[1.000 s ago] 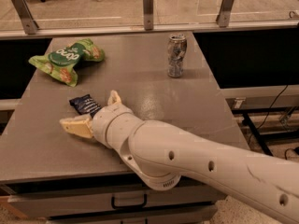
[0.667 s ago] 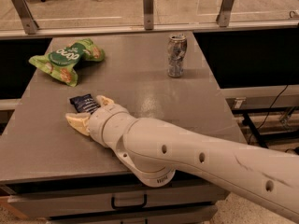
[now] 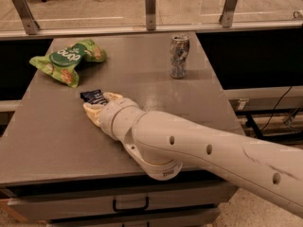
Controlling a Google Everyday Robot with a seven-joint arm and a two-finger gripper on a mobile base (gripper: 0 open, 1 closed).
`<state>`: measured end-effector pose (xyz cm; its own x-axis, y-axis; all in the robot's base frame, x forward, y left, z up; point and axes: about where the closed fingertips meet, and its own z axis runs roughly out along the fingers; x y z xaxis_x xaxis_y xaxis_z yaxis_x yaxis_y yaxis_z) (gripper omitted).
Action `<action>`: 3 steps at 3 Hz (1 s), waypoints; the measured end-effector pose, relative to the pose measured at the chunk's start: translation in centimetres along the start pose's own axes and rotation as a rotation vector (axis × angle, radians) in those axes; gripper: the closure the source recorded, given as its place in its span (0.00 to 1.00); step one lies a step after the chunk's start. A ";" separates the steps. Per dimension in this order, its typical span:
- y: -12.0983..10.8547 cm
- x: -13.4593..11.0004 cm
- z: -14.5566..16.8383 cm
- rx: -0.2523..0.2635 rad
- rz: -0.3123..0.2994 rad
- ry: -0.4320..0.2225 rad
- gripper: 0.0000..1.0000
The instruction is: Move rxbar blueberry near redbull can
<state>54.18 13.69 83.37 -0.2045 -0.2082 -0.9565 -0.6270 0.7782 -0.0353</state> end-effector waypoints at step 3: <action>-13.6 1.1 -5.5 0.321 0.044 0.041 1.00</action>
Offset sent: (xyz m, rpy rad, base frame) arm 0.0550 -0.1859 0.0220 -0.0758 -0.0369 -0.4165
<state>58.31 -0.37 84.44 -0.2600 -0.1884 -0.9470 -0.3494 0.9327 -0.0896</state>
